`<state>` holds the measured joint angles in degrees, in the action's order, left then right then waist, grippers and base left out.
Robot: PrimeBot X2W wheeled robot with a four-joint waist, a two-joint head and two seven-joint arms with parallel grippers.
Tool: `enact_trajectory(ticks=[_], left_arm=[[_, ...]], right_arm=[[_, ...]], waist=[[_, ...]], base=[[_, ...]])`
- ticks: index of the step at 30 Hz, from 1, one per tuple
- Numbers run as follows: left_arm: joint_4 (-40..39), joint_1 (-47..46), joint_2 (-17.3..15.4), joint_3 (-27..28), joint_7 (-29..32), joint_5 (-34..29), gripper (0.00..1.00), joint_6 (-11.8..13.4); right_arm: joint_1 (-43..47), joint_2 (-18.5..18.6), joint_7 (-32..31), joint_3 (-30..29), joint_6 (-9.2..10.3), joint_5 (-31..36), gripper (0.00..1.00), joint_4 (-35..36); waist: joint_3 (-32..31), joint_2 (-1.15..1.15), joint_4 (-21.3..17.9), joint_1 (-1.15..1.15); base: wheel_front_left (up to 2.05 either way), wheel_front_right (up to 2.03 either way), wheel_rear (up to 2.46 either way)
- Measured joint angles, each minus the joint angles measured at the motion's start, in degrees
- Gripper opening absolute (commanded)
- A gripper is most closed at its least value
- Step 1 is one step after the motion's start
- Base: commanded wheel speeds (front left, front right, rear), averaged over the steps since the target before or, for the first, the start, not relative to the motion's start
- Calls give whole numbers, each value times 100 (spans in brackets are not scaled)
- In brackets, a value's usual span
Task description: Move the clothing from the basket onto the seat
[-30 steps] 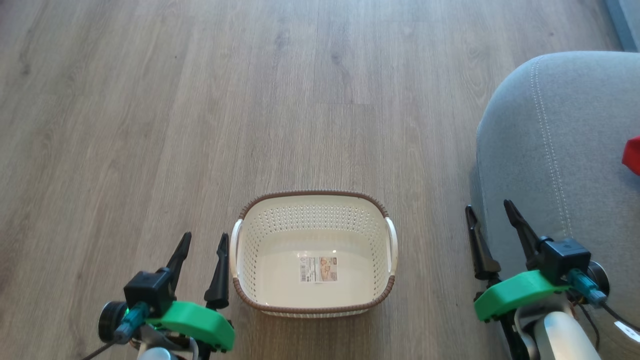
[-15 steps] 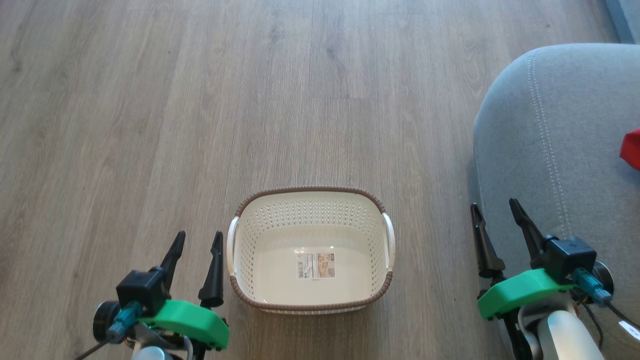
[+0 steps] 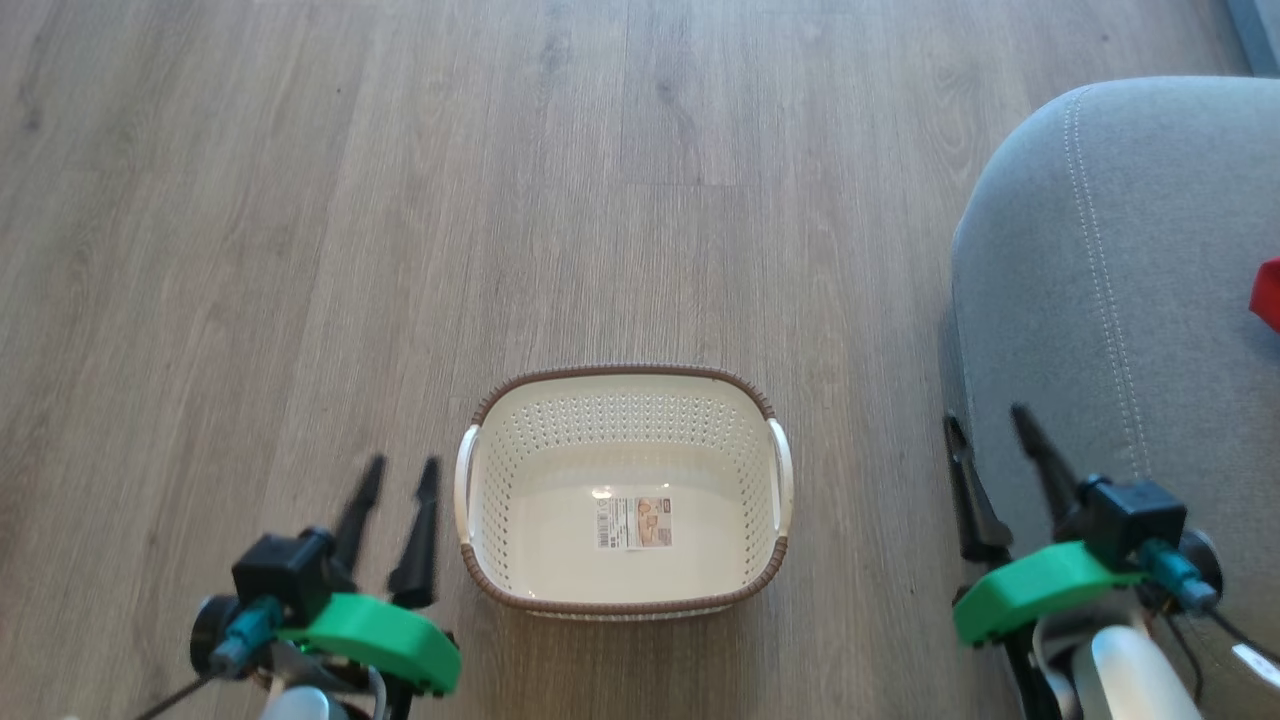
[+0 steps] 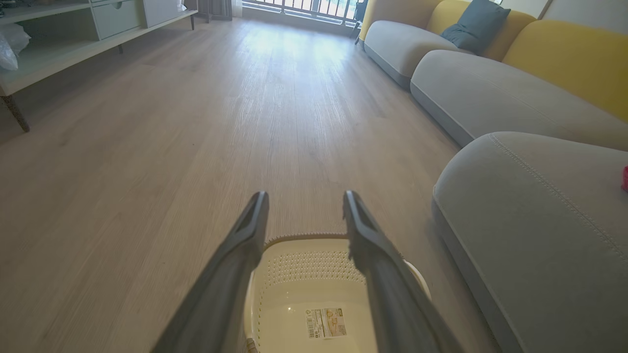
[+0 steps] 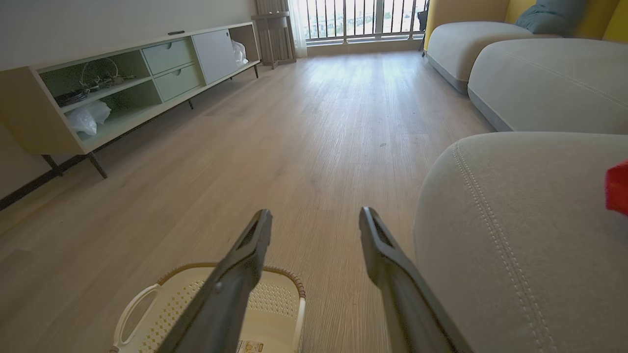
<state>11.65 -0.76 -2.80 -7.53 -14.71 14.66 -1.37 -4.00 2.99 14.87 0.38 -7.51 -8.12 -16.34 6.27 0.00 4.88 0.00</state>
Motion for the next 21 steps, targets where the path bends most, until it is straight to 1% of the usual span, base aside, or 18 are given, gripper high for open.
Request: enact_trajectory(ticks=[5,17,21], left_arm=[[431,216,0,-4,11,18,0,1],[435,265,-2,12,162,737,0,-7],[436,253,-5,21,212,1000,0,-52]], right_arm=[[205,-1,-24,10,0,-19,0,-438],[238,-1,-168,-7,0,-770,0,-425],[237,-1,-236,-20,0,-1040,0,-422]], waist=[[-3,0,-4,0],[-59,0,-48,0],[-79,0,-64,0]], base=[[0,0,0],[0,0,0],[0,0,0]])
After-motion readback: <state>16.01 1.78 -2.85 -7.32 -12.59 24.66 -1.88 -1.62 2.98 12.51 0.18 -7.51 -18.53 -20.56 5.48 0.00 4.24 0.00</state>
